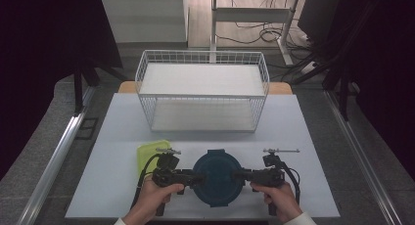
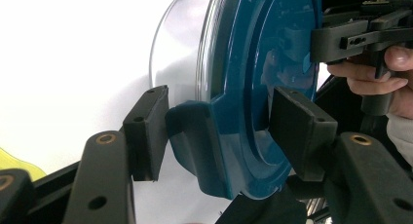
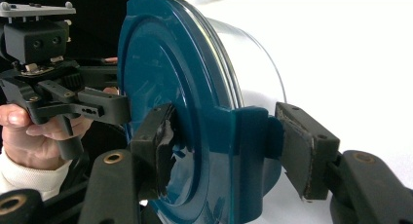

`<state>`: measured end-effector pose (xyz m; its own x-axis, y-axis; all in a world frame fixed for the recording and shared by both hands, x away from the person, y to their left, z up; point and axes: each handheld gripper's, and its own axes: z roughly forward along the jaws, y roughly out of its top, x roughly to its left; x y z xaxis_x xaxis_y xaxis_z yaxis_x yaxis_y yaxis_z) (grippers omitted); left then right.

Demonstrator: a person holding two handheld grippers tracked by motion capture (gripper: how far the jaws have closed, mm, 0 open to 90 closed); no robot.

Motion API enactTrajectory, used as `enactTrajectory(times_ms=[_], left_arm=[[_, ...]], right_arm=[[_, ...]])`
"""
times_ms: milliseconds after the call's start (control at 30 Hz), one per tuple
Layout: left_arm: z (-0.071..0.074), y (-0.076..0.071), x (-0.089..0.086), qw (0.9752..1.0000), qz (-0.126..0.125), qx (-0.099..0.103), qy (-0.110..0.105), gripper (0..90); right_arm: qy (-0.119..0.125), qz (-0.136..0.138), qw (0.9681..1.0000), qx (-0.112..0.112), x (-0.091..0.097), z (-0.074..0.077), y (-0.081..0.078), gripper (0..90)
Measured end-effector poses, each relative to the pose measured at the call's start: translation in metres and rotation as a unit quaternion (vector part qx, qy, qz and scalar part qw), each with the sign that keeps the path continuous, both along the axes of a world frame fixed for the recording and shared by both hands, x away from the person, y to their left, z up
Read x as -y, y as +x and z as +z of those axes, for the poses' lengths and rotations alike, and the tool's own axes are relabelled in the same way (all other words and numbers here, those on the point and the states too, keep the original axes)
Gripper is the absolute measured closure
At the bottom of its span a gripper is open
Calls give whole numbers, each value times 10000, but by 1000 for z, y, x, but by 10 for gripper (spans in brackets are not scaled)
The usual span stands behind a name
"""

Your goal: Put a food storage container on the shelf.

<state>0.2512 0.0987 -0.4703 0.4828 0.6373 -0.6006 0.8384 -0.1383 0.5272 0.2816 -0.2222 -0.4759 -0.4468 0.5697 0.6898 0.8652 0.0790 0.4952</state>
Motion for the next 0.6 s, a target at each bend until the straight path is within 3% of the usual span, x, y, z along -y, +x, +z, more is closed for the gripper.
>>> enactTrajectory(times_ms=[600], left_arm=[[36, 13, -3, 9995, 77, 297, 48, 418]], right_arm=[[185, -20, 9993, 335, -1, 25, 8, 416]])
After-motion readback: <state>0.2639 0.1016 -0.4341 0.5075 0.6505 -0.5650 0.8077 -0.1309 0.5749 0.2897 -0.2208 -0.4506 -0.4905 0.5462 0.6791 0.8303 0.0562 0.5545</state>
